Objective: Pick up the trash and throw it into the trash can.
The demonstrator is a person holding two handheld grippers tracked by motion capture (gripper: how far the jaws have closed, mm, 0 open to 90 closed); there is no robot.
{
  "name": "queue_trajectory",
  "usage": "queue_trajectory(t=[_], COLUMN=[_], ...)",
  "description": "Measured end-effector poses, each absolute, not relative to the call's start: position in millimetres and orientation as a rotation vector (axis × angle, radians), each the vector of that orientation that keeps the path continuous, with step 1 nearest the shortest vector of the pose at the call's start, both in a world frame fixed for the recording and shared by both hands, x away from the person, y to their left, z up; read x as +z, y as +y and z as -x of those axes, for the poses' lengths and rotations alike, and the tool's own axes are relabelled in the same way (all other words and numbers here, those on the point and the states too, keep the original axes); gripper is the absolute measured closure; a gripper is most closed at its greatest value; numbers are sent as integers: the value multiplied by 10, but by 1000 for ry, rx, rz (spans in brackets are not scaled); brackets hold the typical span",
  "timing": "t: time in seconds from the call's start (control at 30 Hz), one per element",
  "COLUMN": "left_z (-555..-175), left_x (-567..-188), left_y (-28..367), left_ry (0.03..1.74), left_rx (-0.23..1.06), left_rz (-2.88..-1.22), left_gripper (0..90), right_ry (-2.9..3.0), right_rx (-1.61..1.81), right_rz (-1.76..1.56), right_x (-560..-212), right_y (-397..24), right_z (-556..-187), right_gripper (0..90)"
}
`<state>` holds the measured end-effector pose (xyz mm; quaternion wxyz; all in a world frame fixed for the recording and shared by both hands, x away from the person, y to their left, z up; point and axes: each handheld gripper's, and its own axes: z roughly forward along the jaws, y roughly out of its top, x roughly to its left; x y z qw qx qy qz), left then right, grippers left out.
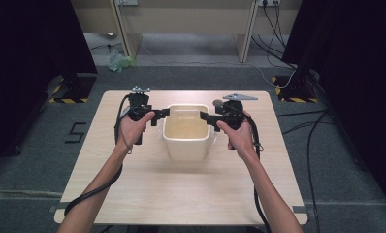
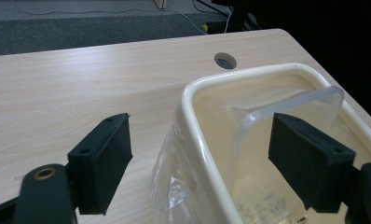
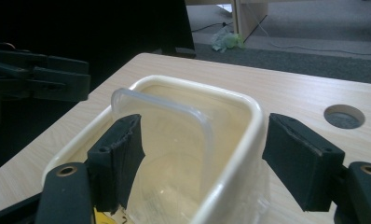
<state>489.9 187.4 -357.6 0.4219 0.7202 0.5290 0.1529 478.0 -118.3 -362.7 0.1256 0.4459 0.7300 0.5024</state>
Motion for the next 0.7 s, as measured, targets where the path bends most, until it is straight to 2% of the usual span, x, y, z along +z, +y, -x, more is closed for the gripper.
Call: queue_trajectory(t=[0.7], left_z=[-4506], left_x=[-3666], left_y=[1890], left_ry=[1232], left_rx=[306], left_rz=[-1842], left_gripper=[192], right_ry=[2121], right_rx=[1355], right_rz=[-1301], right_x=[-3850], right_y=[-1758], right_z=[-4474], right_gripper=[273])
